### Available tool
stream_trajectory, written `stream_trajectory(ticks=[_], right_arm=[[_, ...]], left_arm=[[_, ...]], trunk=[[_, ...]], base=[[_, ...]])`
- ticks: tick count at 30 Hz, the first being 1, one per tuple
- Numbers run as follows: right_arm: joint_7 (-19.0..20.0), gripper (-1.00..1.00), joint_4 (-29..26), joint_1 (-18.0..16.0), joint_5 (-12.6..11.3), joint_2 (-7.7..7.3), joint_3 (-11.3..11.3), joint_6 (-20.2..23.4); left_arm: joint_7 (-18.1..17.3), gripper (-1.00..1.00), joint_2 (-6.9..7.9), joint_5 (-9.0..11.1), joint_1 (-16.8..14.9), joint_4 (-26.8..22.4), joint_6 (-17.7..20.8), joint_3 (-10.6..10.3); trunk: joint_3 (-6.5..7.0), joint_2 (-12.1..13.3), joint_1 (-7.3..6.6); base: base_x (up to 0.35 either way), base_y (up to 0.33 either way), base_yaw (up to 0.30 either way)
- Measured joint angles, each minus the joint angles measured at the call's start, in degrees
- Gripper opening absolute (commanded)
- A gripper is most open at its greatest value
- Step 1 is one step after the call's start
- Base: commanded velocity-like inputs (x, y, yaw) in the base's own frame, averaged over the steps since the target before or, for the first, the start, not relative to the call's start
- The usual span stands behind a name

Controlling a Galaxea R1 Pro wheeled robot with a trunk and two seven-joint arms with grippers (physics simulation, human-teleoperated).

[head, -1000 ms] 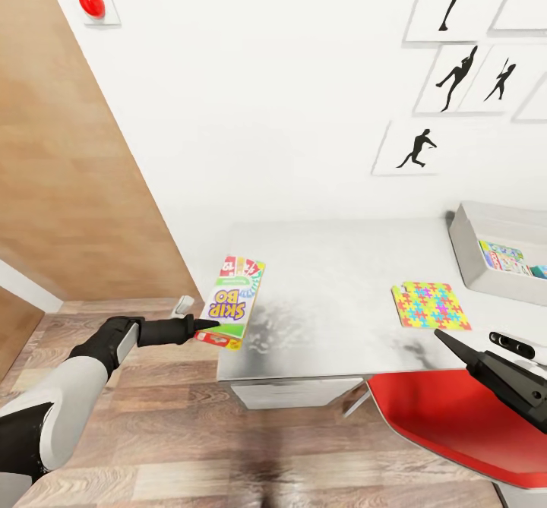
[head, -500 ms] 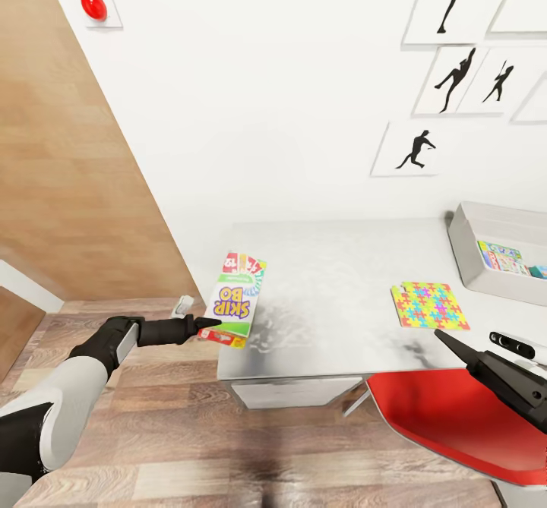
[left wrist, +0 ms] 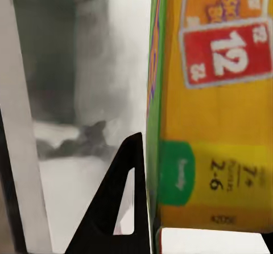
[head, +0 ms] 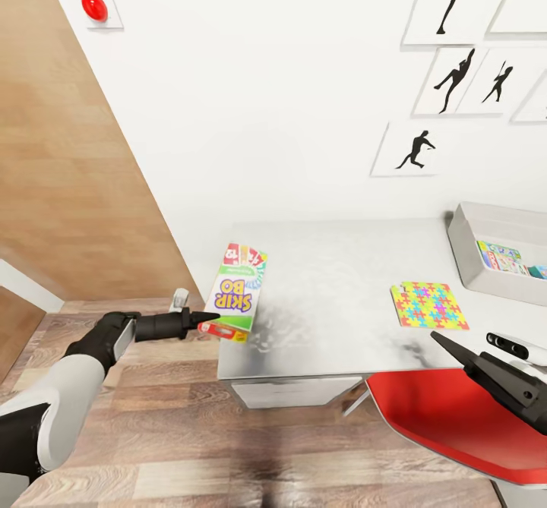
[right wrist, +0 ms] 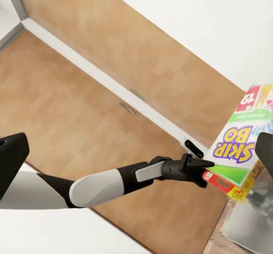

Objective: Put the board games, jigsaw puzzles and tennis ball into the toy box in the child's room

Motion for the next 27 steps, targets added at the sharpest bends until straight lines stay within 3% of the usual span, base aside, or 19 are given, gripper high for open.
stream_trajectory(ticks=[6,16,27], right_arm=[[0.2,1.00,0.0,0.0,0.0,0.06,-0.1,-0.3],[0.3,1.00,0.0,0.0,0.0,0.72,-0.2,-2.4],[0.4,1.00,0.0,0.0,0.1,0.77,-0.2,-2.6]], left_arm=[[-1.6,-1.00,0.05,0.0,0.0,-2.0,2.7,-0.1],[-7.9,-1.00,0.39,-0.5,0.0,-2.5,3.4,-0.4],[-8.4,-1.00,0.47,-0.6,0.0,-2.5,3.4,-0.5]], trunk=[[0.01,0.0,0.00],[0.54,0.0,0.01],[0.68,0.0,0.00]], base=[[0.000,0.000,0.000],[-0.064,0.000,0.000],[-0.008,0.000,0.000]])
